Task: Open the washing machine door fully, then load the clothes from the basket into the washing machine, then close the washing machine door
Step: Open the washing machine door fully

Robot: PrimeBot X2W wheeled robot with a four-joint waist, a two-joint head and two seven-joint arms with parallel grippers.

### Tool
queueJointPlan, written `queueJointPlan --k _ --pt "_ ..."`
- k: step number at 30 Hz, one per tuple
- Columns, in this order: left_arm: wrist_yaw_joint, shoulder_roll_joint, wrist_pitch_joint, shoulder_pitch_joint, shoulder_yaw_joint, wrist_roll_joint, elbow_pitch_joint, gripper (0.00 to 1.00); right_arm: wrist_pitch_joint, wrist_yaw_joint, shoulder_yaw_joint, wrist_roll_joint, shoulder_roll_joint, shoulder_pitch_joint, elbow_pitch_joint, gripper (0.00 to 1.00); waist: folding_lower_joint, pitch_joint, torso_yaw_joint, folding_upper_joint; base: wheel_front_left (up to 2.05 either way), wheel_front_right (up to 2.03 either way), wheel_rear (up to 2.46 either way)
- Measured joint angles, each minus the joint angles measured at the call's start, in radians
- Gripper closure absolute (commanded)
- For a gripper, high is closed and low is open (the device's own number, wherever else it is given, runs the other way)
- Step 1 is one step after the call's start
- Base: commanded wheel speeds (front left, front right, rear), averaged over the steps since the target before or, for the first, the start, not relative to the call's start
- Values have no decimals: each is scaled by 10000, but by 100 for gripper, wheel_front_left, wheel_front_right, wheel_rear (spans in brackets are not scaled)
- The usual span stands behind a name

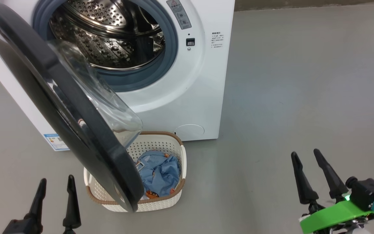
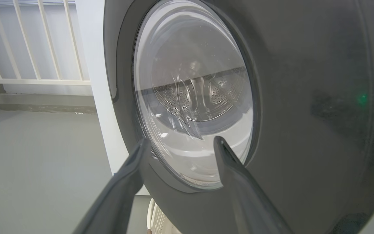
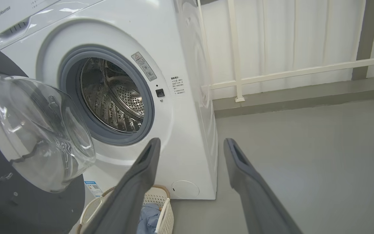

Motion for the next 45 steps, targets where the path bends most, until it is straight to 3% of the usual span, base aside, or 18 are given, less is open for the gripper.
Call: queueJointPlan --k 7,21,45 --pt "90 4 0 174 -207 0 -2 0 0 0 -282 -1131 180 306 -75 0 0 -78 77 0 0 0 0" --pt "94 12 0 237 -336 63 77 0 2 0 -769 -2320 558 638 579 0 1 -233 163 0 0 0 0" --pt "90 13 0 266 -382 73 318 0 2 0 -911 -2587 711 638 677 0 0 -197 156 0 0 0 0"
